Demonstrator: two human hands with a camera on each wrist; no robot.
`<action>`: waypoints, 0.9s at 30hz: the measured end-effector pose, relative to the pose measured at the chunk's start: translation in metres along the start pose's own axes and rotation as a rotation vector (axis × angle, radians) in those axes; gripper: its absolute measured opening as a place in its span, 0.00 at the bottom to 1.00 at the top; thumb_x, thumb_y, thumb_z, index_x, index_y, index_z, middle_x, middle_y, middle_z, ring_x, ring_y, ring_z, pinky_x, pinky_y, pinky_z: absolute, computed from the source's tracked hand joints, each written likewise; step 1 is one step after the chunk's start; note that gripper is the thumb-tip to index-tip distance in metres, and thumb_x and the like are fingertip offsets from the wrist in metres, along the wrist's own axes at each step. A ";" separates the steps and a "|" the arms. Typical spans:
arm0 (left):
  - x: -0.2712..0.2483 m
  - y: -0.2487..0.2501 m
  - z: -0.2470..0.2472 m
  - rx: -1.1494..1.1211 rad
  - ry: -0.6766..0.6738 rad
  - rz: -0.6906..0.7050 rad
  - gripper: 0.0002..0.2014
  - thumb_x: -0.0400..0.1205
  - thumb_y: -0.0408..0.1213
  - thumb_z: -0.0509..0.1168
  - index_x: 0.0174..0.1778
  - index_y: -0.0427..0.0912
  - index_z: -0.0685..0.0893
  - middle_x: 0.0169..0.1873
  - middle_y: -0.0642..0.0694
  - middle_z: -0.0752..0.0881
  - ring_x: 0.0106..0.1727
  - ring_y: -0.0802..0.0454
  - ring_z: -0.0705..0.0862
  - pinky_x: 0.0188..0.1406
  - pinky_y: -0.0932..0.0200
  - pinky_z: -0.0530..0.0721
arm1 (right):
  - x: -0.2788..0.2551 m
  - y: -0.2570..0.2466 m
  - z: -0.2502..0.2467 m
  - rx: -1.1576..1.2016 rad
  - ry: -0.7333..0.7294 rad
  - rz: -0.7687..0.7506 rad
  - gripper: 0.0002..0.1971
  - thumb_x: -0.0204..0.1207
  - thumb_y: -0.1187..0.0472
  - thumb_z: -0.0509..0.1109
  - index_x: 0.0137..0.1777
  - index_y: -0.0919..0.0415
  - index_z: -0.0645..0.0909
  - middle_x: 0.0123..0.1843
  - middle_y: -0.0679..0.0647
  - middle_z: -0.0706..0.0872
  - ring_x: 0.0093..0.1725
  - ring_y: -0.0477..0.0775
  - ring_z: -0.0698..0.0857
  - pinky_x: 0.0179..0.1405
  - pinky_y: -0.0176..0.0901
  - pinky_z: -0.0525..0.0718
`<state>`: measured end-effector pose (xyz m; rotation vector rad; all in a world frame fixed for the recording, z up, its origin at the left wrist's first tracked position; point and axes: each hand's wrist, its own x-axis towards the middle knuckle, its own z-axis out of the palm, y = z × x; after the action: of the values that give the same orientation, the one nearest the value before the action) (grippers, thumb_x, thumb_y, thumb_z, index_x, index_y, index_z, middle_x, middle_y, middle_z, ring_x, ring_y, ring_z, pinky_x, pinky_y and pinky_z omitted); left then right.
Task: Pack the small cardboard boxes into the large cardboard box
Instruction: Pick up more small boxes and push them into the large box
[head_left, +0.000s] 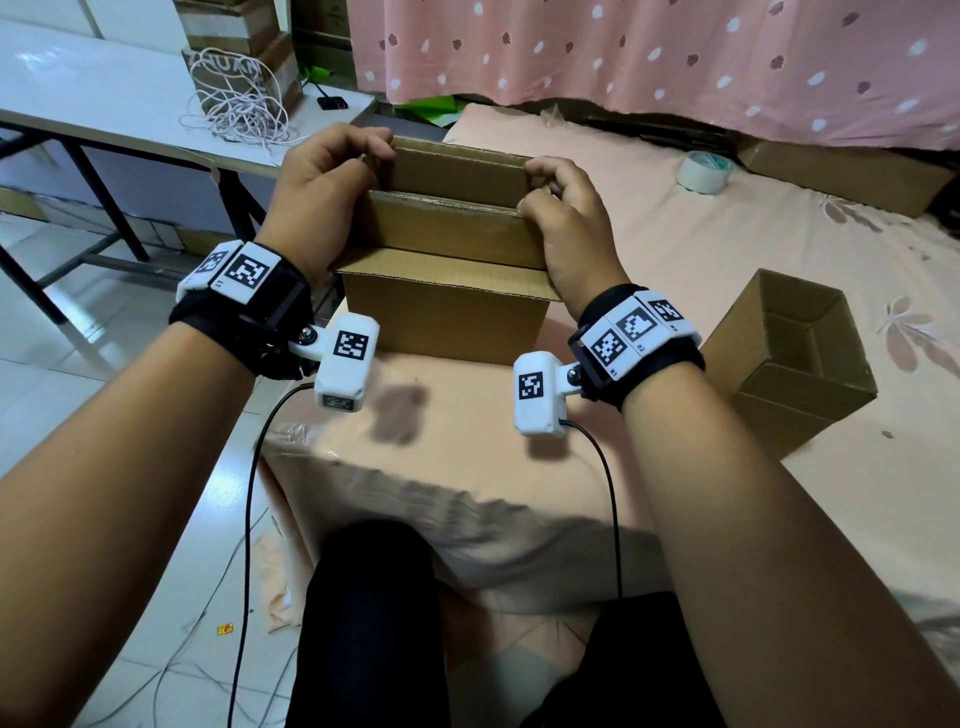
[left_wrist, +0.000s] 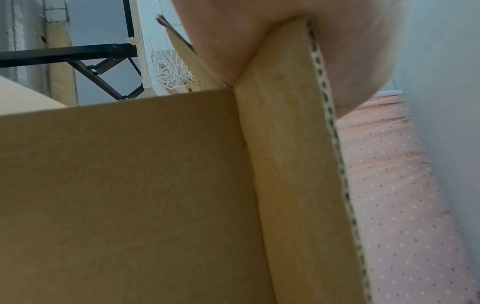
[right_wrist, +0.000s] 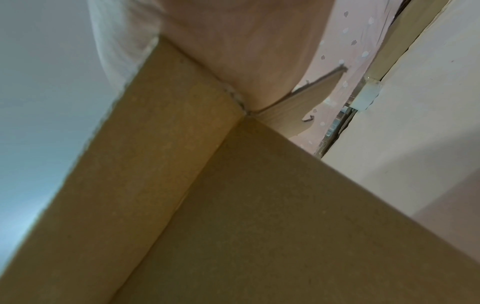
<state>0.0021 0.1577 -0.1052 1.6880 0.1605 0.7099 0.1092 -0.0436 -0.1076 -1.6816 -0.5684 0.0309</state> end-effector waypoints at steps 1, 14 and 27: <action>0.000 0.000 0.000 0.000 0.000 0.001 0.14 0.77 0.30 0.58 0.43 0.52 0.86 0.69 0.47 0.86 0.72 0.56 0.81 0.78 0.48 0.76 | 0.000 -0.001 0.000 -0.004 0.002 -0.004 0.19 0.68 0.55 0.66 0.60 0.51 0.83 0.61 0.53 0.83 0.58 0.51 0.82 0.62 0.48 0.81; 0.001 -0.001 0.001 -0.015 0.003 0.021 0.13 0.75 0.30 0.58 0.43 0.52 0.86 0.68 0.45 0.86 0.73 0.55 0.81 0.77 0.53 0.77 | -0.002 -0.004 -0.005 -0.073 -0.044 -0.035 0.16 0.71 0.59 0.64 0.53 0.61 0.88 0.70 0.50 0.77 0.74 0.42 0.74 0.62 0.23 0.69; 0.001 -0.001 -0.001 0.014 0.009 0.010 0.15 0.74 0.30 0.57 0.42 0.52 0.86 0.67 0.46 0.87 0.72 0.53 0.81 0.77 0.50 0.76 | -0.002 -0.010 -0.001 -0.131 -0.074 0.025 0.30 0.66 0.52 0.60 0.66 0.59 0.87 0.84 0.52 0.72 0.82 0.49 0.68 0.79 0.42 0.67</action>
<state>0.0030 0.1593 -0.1053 1.7000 0.1636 0.7255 0.1046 -0.0448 -0.0987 -1.8213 -0.6160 0.0760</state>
